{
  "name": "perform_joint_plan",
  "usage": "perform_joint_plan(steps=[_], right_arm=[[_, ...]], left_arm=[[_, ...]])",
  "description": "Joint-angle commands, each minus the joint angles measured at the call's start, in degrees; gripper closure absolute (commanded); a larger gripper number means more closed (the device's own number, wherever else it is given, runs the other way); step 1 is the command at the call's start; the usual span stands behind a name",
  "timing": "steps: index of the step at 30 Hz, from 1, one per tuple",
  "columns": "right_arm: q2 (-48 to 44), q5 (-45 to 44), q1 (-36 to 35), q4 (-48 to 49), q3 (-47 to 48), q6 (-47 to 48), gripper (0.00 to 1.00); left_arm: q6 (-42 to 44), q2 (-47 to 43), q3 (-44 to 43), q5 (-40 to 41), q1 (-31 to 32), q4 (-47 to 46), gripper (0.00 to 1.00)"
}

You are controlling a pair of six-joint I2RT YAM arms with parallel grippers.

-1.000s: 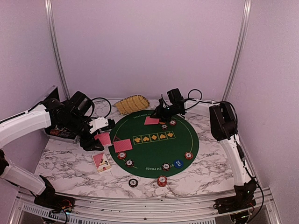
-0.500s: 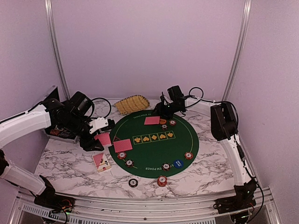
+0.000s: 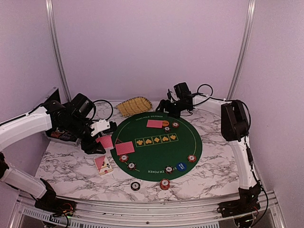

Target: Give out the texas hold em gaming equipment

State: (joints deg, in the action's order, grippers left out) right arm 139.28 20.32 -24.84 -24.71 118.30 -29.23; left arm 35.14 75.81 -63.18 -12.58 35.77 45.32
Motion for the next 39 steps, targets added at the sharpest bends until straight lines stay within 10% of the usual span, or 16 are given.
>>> perform_joint_plan(steps=[1, 17, 39], right_arm=[[-8.56, 0.47, -0.42, 5.15, -6.1, -0.74, 0.08], [-30.94, 15.8, -15.79, 35.13, -43.8, -18.72, 0.01], [-18.62, 24.11, -28.7, 55.26, -37.99, -35.82, 0.01]], left_arm=[[0.37, -1.08, 0.07, -1.03, -0.44, 0.65, 1.0], [-0.05, -0.78, -0.37, -0.85, -0.88, -0.01, 1.0], [-0.8, -0.19, -1.14, -1.84, -0.88, -0.49, 1.0]])
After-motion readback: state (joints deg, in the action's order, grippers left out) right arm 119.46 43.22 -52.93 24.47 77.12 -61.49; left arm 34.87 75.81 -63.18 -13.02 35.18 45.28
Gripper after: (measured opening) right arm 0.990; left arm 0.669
